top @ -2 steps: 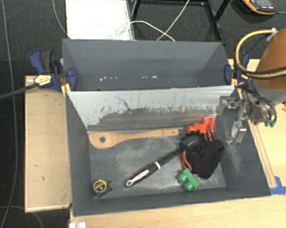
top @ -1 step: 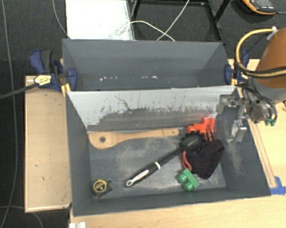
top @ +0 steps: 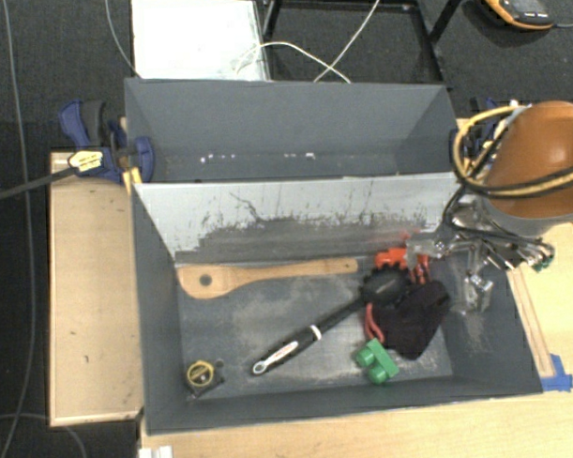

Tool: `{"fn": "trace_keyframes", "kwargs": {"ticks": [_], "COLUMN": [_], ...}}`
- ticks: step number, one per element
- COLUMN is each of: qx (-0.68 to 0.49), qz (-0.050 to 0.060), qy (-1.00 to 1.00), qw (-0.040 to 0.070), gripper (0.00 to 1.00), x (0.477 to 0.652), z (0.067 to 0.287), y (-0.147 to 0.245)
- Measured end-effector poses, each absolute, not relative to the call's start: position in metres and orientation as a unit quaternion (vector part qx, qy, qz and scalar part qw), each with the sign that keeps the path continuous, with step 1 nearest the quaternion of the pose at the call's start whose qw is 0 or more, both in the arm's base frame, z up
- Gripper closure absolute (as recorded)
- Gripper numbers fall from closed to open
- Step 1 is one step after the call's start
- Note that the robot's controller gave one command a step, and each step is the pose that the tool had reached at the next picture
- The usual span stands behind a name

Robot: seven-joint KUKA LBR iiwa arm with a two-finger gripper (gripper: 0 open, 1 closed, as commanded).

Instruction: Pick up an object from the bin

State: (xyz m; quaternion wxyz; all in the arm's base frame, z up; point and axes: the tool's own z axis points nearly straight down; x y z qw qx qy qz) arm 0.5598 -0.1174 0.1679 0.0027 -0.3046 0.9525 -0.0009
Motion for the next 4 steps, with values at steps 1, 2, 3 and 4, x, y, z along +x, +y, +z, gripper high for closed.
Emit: {"fn": "trace_keyframes", "kwargs": {"ticks": [1, 2, 3, 4], "qx": [-0.243, -0.509, -0.536, -0.867], "qz": [0.000, 0.000, 0.001, 0.001], "qy": [0.970, 0.861, 0.844, 0.498], "qw": [0.002, 0.001, 0.001, -0.002], "gripper": [0.00, 0.00, 0.00, 1.00], "x": [0.533, 0.530, 0.531, 0.547], "z": [0.160, 0.147, 0.068, 0.071], "y": [-0.109, -0.103, -0.111, -0.101]}}
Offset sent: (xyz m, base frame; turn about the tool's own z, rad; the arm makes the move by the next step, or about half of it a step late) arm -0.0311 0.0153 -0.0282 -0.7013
